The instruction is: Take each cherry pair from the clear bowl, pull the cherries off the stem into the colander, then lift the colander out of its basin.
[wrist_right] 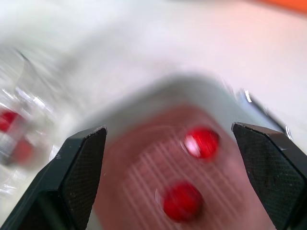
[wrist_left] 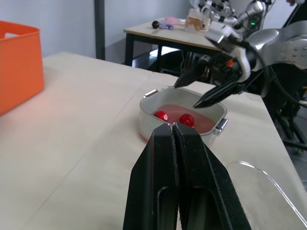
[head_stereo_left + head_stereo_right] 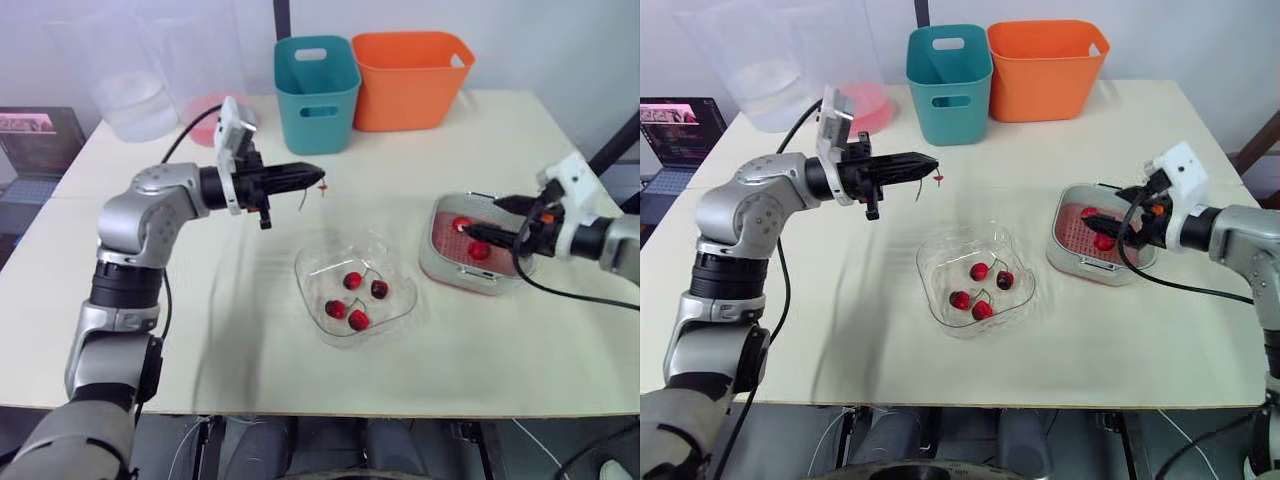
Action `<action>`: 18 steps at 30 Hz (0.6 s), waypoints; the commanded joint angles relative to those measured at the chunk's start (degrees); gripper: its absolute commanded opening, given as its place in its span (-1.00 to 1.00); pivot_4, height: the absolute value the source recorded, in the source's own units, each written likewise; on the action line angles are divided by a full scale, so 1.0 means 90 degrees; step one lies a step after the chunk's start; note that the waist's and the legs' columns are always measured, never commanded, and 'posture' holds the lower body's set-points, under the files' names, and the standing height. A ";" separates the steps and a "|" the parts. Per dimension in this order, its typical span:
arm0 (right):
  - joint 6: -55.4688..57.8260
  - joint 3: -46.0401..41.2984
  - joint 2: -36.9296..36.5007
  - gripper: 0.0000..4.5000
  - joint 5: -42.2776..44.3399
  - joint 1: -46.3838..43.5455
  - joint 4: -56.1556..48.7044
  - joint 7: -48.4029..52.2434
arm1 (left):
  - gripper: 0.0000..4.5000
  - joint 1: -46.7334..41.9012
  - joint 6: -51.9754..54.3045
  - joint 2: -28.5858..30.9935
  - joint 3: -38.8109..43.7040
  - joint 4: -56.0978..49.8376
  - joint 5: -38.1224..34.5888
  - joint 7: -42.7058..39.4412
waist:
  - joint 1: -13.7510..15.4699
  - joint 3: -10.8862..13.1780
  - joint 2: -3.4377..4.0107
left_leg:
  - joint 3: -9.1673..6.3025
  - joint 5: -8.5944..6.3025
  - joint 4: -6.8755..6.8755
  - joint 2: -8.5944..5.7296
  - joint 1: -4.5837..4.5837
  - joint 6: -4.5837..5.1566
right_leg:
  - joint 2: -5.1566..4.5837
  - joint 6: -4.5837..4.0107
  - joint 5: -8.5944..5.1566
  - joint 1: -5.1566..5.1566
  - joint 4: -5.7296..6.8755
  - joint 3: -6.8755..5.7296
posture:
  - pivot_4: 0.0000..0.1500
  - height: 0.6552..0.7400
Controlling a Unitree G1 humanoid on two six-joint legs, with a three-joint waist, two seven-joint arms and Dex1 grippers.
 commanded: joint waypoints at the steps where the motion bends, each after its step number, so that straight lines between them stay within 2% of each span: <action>1: 0.0647 -0.0021 0.0431 0.97 0.1091 -0.0649 -0.1178 -0.0112 | -1.00 0.0122 0.0177 0.0455 0.0136 0.0113 0.0282 0.0211 | -0.0060 0.0000 0.0001 | -0.0003 0.0000 -0.0002 0.0005 0.0000 0.0000 | 0.0003 0.0000 0.0000 -0.0002 0.0000 0.0000 | 1.00 1.00; 4: 0.1048 0.0454 0.1122 0.97 0.1600 -0.1204 -0.1804 -0.0494 | -1.00 0.0392 0.0669 0.0623 0.0576 0.0479 0.0071 0.0547 | -0.0114 -0.0001 0.0002 | -0.0013 0.0000 -0.0006 0.0012 0.0000 0.0000 | 0.0002 0.0000 0.0000 0.0001 0.0000 -0.0003 | 1.00 1.00; 7: 0.1221 0.1023 0.1749 0.97 0.1715 -0.1544 -0.2201 -0.0840 | -1.00 0.0719 0.0956 0.0815 0.0902 0.0787 -0.0076 0.0532 | -0.0110 0.0000 0.0000 | -0.0022 0.0000 -0.0004 0.0011 -0.0004 0.0000 | 0.0001 0.0000 0.0000 -0.0003 0.0002 -0.0005 | 1.00 1.00; 10: 0.1275 0.1639 0.2311 0.97 0.1618 -0.1709 -0.2397 -0.1109 | -1.00 0.1028 0.0699 0.0946 0.0870 0.1201 0.0278 0.0653 | -0.0085 0.0000 0.0000 | -0.0027 0.0001 -0.0004 0.0004 -0.0007 -0.0002 | -0.0004 0.0000 0.0000 -0.0009 0.0004 -0.0005 | 1.00 1.00; 12: 0.1216 0.1898 0.2487 0.97 0.1498 -0.1629 -0.2410 -0.1157 | -1.00 0.1111 0.0417 0.0957 0.0738 0.1418 0.0563 0.0754 | -0.0049 -0.0002 -0.0002 | -0.0028 0.0002 -0.0003 -0.0001 -0.0007 -0.0004 | -0.0008 0.0000 0.0000 -0.0006 0.0003 -0.0004 | 1.00 1.00; 18: 0.1061 0.2225 0.2723 0.97 0.1238 -0.1404 -0.2338 -0.1197 | -1.00 0.1140 0.0140 0.0841 0.0863 0.1982 0.0716 0.0818 | 0.0066 -0.0003 -0.0004 | -0.0026 0.0003 0.0001 -0.0008 -0.0010 -0.0006 | -0.0012 0.0000 0.0000 -0.0006 0.0001 -0.0001 | 1.00 1.00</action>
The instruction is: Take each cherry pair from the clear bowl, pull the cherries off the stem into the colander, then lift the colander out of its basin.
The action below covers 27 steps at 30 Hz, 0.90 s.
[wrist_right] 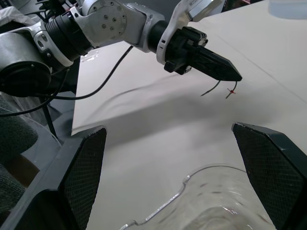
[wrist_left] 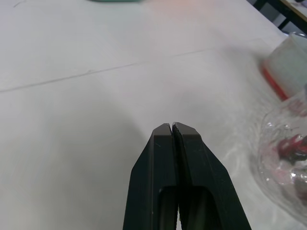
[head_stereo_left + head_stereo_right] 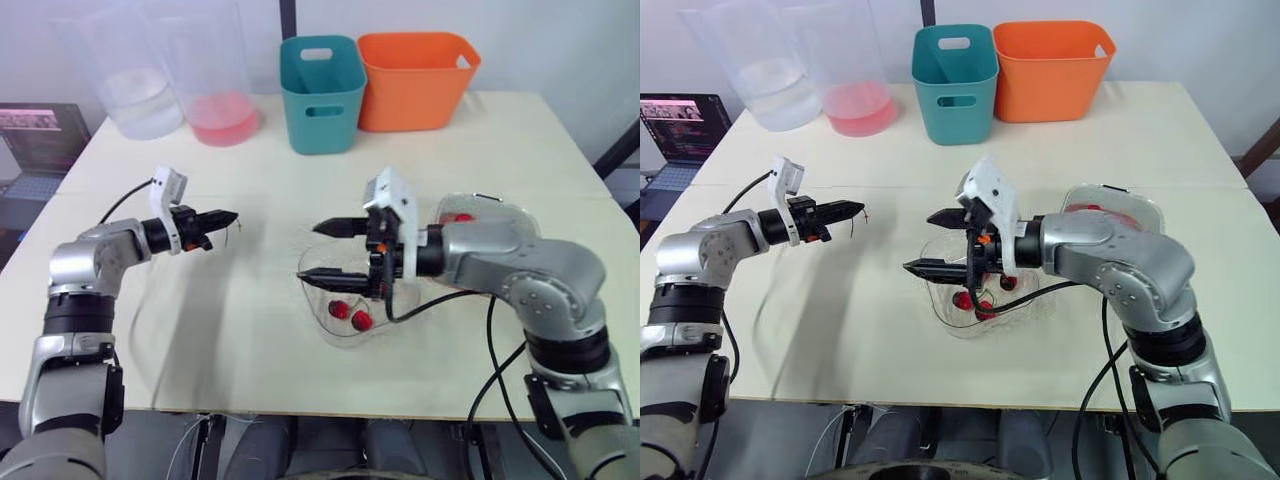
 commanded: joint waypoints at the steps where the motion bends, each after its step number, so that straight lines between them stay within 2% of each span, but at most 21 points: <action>1: -0.0143 -0.0104 0.0041 0.97 -0.0083 0.0024 -0.0067 -0.0034 | -1.00 -0.0002 -0.0291 0.0042 0.0158 0.0117 0.0143 0.0050 | -0.0011 0.0000 0.0000 | 0.0001 0.0000 -0.0001 0.0000 0.0000 0.0000 | 0.0000 0.0000 0.0000 -0.0001 0.0000 0.0000 | 1.00 1.00; 2: -0.0151 -0.0129 0.0026 0.97 -0.0104 0.0048 -0.0048 -0.0027 | -1.00 0.0011 -0.0348 0.0053 0.0144 0.0145 0.0202 0.0073 | -0.0014 0.0000 0.0000 | 0.0001 0.0000 -0.0001 0.0001 0.0000 0.0000 | 0.0000 0.0000 0.0000 -0.0003 0.0001 0.0000 | 1.00 1.00; 4: -0.0175 -0.0171 -0.0027 1.00 -0.0161 0.0093 -0.0004 0.0001 | -0.72 0.0036 -0.0400 0.0083 0.0110 0.0145 0.0266 0.0045 | -0.0028 0.0000 0.0000 | 0.0000 0.0000 -0.0002 0.0002 0.0000 0.0000 | 0.0001 0.0000 0.0000 -0.0003 0.0003 0.0000 | 1.00 1.00; 6: -0.0194 -0.0218 -0.0079 1.00 -0.0203 0.0144 0.0032 0.0040 | -0.37 0.0060 -0.0408 0.0117 0.0126 0.0119 0.0301 0.0035 | -0.0043 0.0000 0.0000 | 0.0001 0.0000 -0.0004 0.0002 0.0000 0.0001 | 0.0002 0.0000 0.0000 -0.0007 0.0004 0.0001 | 1.00 1.00; 9: -0.0246 -0.0319 -0.0203 1.00 -0.0281 0.0237 0.0102 0.0104 | 0.31 0.0128 -0.0356 0.0290 0.0159 -0.0049 0.0318 -0.0054 | -0.0049 0.0000 0.0000 | 0.0003 0.0000 -0.0006 0.0003 0.0000 0.0001 | 0.0002 0.0000 0.0000 -0.0012 0.0008 0.0002 | 1.00 1.00; 14: -0.0472 -0.0802 -0.0389 1.00 -0.0373 0.0378 0.0245 0.0100 | 0.31 0.0159 -0.0547 0.0683 0.0272 -0.0641 0.0338 -0.0206 | -0.0036 0.0000 -0.0001 | 0.0003 -0.0001 -0.0009 0.0003 0.0000 0.0002 | 0.0002 0.0000 0.0000 -0.0014 0.0009 0.0003 | 1.00 1.00; 17: -0.0910 -0.1592 -0.0396 1.00 -0.0427 0.0524 0.0546 -0.0019 | 0.31 0.0173 -0.0501 0.0853 0.0361 -0.1494 0.0154 -0.0292 | -0.0015 0.0000 -0.0001 | 0.0004 -0.0001 -0.0009 0.0003 -0.0001 0.0002 | 0.0001 0.0000 0.0000 -0.0012 0.0006 0.0004 | 1.00 1.00; 19: -0.1776 -0.2555 -0.0227 1.00 -0.0466 0.0685 0.1012 -0.0067 | 0.31 0.0361 -0.0417 0.0956 0.0426 -0.2202 0.0017 -0.0294 | 0.0006 0.0000 -0.0002 | 0.0006 -0.0001 -0.0010 0.0001 -0.0001 0.0002 | -0.0001 0.0000 0.0000 -0.0008 0.0003 0.0007 | 1.00 1.00; 22: -0.2047 -0.3732 -0.0748 1.00 -0.0383 0.1028 0.1870 0.0174 | 0.31 0.0803 -0.0090 0.1059 0.0748 -0.3212 -0.0390 -0.0223 | 0.0018 -0.0002 0.0001 | 0.0008 -0.0001 -0.0012 0.0000 0.0001 0.0002 | -0.0004 0.0000 0.0000 -0.0001 -0.0003 0.0009 | 1.00 1.00; 27: -0.2099 -0.4653 -0.1515 1.00 -0.0334 0.1762 0.2558 0.0604 | 0.31 0.1123 0.0165 0.0896 0.1120 -0.3772 -0.0857 0.0107 | -0.0007 -0.0002 0.0001 | 0.0011 -0.0009 -0.0015 0.0007 0.0006 0.0015 | 0.0004 0.0000 0.0000 0.0000 0.0000 0.0010 | 1.00 1.00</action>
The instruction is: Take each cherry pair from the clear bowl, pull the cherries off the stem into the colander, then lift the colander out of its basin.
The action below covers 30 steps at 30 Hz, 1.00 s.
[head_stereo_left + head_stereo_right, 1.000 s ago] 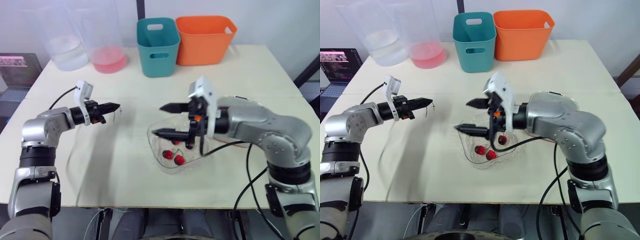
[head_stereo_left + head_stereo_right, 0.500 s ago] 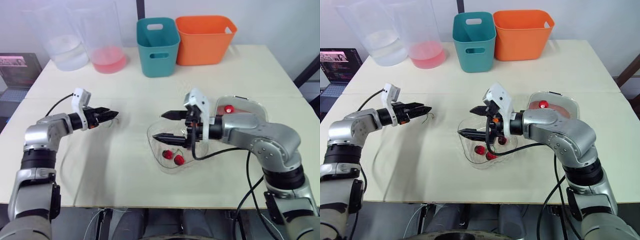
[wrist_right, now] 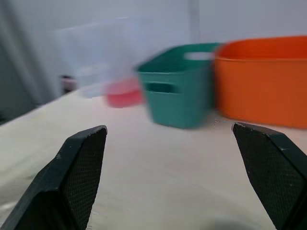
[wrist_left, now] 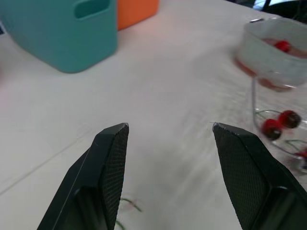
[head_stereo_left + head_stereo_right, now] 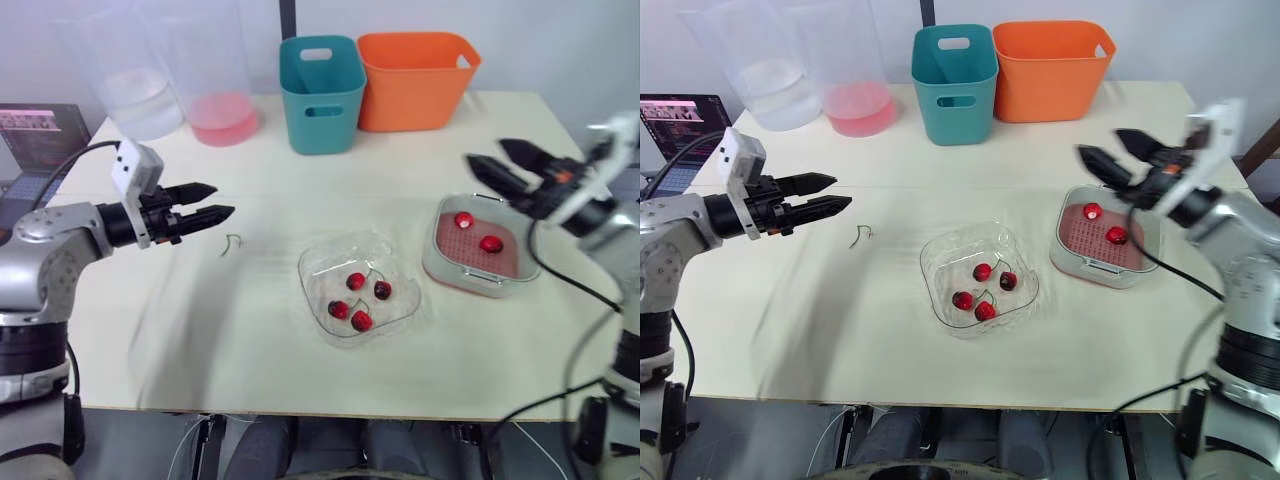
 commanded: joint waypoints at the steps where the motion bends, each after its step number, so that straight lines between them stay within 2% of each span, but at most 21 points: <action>1: -0.0183 -0.0572 -0.0345 1.00 0.0115 0.0276 0.0211 0.0409 | 0.43 0.0017 0.0121 -0.0123 0.0419 -0.0323 -0.0426 0.0219 | -0.0033 -0.0001 0.0002 | 0.0003 -0.0004 0.0000 0.0002 0.0004 0.0006 | 0.0002 0.0000 0.0000 0.0002 0.0001 0.0001 | 1.00 1.00; 4: -0.0292 -0.0606 -0.0453 1.00 0.0068 0.0306 0.0375 0.0494 | 0.88 0.0113 0.0034 -0.0238 0.0386 -0.0169 -0.0458 0.0271 | -0.0093 -0.0005 0.0011 | 0.0021 -0.0009 0.0000 0.0005 0.0016 0.0015 | 0.0005 0.0000 0.0000 0.0005 0.0006 0.0008 | 1.00 1.00; 5: -0.0249 -0.0538 -0.0498 1.00 0.0042 0.0310 0.0349 0.0503 | 0.95 0.0131 -0.0026 -0.0242 0.0353 -0.0139 -0.0429 0.0280 | -0.0104 -0.0005 0.0011 | 0.0021 -0.0009 -0.0001 0.0007 0.0017 0.0015 | 0.0005 0.0000 0.0000 0.0004 0.0008 0.0009 | 1.00 1.00; 9: 0.0533 -0.0071 -0.0940 1.00 -0.0071 0.0307 -0.0060 0.0099 | 0.95 0.0112 -0.0129 -0.0190 0.0273 -0.0224 -0.0388 0.0307 | -0.0096 -0.0004 0.0011 | 0.0020 -0.0007 0.0000 0.0007 0.0014 0.0012 | 0.0005 0.0000 0.0000 0.0003 0.0007 0.0009 | 1.00 1.00; 11: 0.1589 0.0150 -0.1336 1.00 0.0442 0.0181 -0.0355 0.0041 | 0.95 0.0166 -0.0065 -0.0097 0.0244 -0.0416 -0.0451 0.0239 | -0.0058 -0.0004 0.0011 | 0.0018 -0.0005 0.0002 0.0007 0.0011 0.0009 | 0.0004 0.0000 0.0000 0.0004 0.0005 0.0008 | 1.00 1.00; 15: 0.2890 0.1281 -0.2496 1.00 0.0817 -0.0135 -0.1732 0.0210 | 0.95 0.0688 0.0384 0.0215 0.0252 -0.1470 -0.1029 -0.0088 | -0.0037 0.0001 0.0019 | 0.0018 -0.0006 -0.0002 0.0007 0.0003 0.0011 | 0.0000 0.0000 0.0000 -0.0003 -0.0006 0.0011 | 1.00 1.00; 18: 0.3715 0.1912 -0.2097 1.00 0.1593 -0.0968 -0.2330 -0.0195 | 0.95 0.1034 0.0697 0.0340 0.0186 -0.2037 -0.1461 -0.0221 | -0.0047 0.0001 0.0016 | 0.0015 -0.0011 -0.0003 0.0014 0.0003 0.0018 | 0.0003 -0.0001 0.0000 0.0003 -0.0016 0.0005 | 1.00 1.00; 22: 0.4536 0.2804 -0.1534 1.00 0.1776 -0.1625 -0.2830 -0.0704 | 0.95 0.1436 0.0745 0.0548 -0.0048 -0.2672 -0.1663 -0.0447 | -0.0001 0.0001 0.0014 | 0.0016 -0.0013 -0.0002 0.0014 0.0004 0.0021 | 0.0002 -0.0001 0.0000 0.0005 -0.0016 0.0006 | 1.00 1.00; 30: 0.4856 0.4554 -0.1092 1.00 0.0797 -0.2223 -0.2857 -0.1133 | 0.95 0.1933 0.0478 0.0454 -0.0560 -0.3642 -0.1385 0.0002 | 0.0008 0.0000 0.0013 | 0.0010 -0.0013 0.0002 0.0000 -0.0003 0.0021 | -0.0006 -0.0002 0.0000 0.0007 -0.0023 0.0006 | 1.00 1.00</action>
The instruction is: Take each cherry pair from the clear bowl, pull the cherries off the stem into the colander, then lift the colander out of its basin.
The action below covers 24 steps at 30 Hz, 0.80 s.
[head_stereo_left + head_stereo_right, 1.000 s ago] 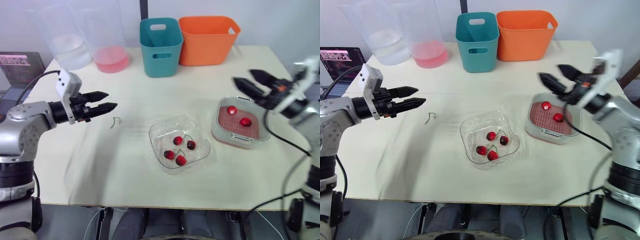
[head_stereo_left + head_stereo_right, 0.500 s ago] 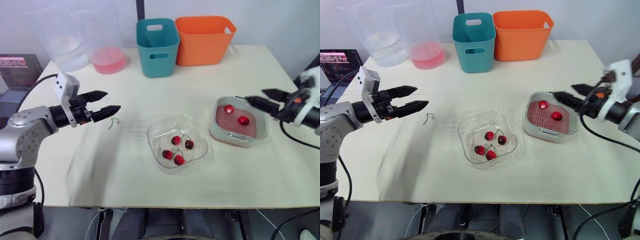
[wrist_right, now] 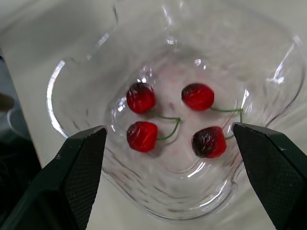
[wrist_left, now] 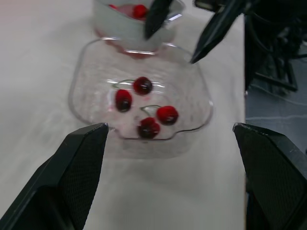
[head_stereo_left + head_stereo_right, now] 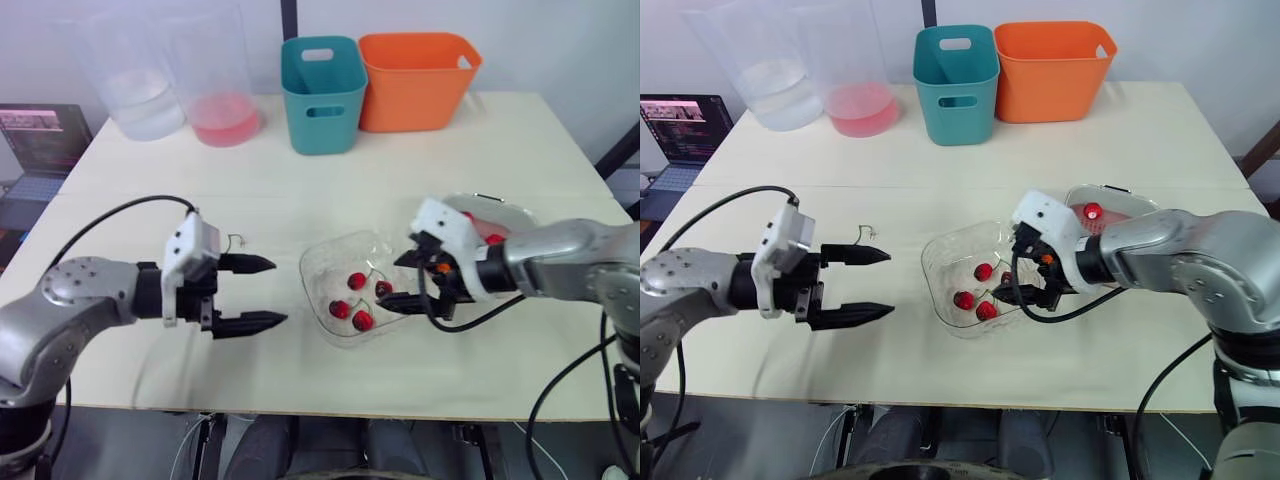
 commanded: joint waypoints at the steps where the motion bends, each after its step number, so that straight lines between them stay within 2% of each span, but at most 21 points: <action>1: -0.0133 0.0740 -0.0089 1.00 -0.0642 -0.0275 -0.0087 -0.0082 | 0.95 0.0242 -0.0244 -0.0051 -0.0150 -0.0401 0.0163 0.0248 | -0.0017 0.0000 0.0000 | 0.0000 0.0000 -0.0002 0.0001 0.0001 0.0000 | 0.0001 0.0000 0.0000 -0.0001 0.0002 0.0000 | 1.00 1.00; 7: -0.0840 0.2124 -0.0253 1.00 -0.1819 -0.0736 0.0029 0.0238 | 0.95 0.0354 -0.0334 -0.0097 -0.0219 -0.0457 0.0153 0.0467 | -0.0016 0.0000 0.0000 | 0.0002 0.0000 -0.0002 0.0003 0.0001 0.0000 | 0.0004 0.0000 0.0000 -0.0005 0.0003 0.0000 | 1.00 1.00; 13: -0.1274 0.2897 -0.0016 1.00 -0.2589 -0.1102 0.0220 0.0608 | 0.95 0.0180 -0.0348 -0.0081 -0.0298 -0.0354 0.0071 0.0490 | -0.0012 0.0000 0.0000 | 0.0003 0.0000 -0.0002 0.0001 0.0001 0.0000 | 0.0003 0.0000 0.0000 -0.0005 0.0002 0.0000 | 1.00 1.00; 24: -0.0953 0.3067 0.1001 1.00 -0.3081 -0.1096 0.0374 0.0514 | 0.95 0.0012 -0.0559 -0.0149 -0.0482 -0.0057 0.0278 0.0470 | -0.0015 0.0000 0.0000 | -0.0001 0.0008 -0.0005 0.0001 0.0002 -0.0013 | 0.0005 0.0000 0.0000 -0.0008 0.0004 0.0001 | 1.00 1.00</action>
